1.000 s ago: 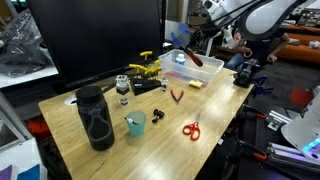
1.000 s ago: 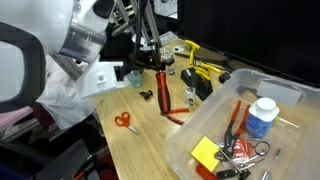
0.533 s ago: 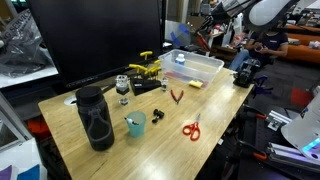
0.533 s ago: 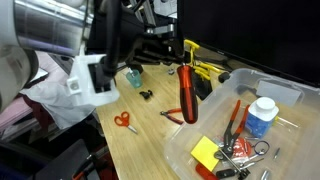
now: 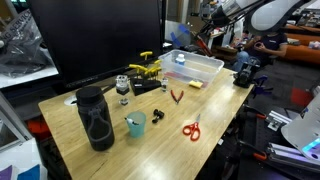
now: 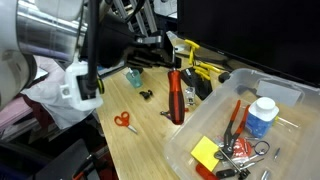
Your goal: Get the orange screwdriver and put it in the colourless
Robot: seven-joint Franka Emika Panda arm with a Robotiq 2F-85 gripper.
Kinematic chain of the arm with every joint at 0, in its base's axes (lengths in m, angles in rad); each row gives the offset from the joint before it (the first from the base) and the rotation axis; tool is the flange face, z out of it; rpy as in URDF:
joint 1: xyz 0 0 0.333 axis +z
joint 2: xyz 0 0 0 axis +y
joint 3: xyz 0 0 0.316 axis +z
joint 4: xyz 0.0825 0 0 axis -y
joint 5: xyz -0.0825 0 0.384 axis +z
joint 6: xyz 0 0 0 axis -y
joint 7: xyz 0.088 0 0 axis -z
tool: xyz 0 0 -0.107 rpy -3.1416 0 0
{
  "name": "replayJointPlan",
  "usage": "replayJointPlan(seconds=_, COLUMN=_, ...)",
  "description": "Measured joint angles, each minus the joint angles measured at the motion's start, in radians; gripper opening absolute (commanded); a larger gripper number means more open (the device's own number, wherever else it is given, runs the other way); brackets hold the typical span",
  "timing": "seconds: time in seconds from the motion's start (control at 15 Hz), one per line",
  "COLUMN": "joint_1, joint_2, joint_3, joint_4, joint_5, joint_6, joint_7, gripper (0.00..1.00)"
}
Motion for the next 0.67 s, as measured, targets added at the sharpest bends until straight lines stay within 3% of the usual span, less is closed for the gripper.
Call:
replayJointPlan(seconds=0.33, joint_1=-0.072, joint_2=-0.031, joint_3=0.079, joint_4=-0.001, joint_5=0.001, joint_6=-0.073, joint_7=0.09, gripper=0.03)
replayJointPlan(seconds=0.67, joint_1=-0.088, joint_2=-0.059, joint_3=0.118, joint_4=-0.001, joint_5=0.001, joint_6=-0.165, joint_7=0.163, gripper=0.03)
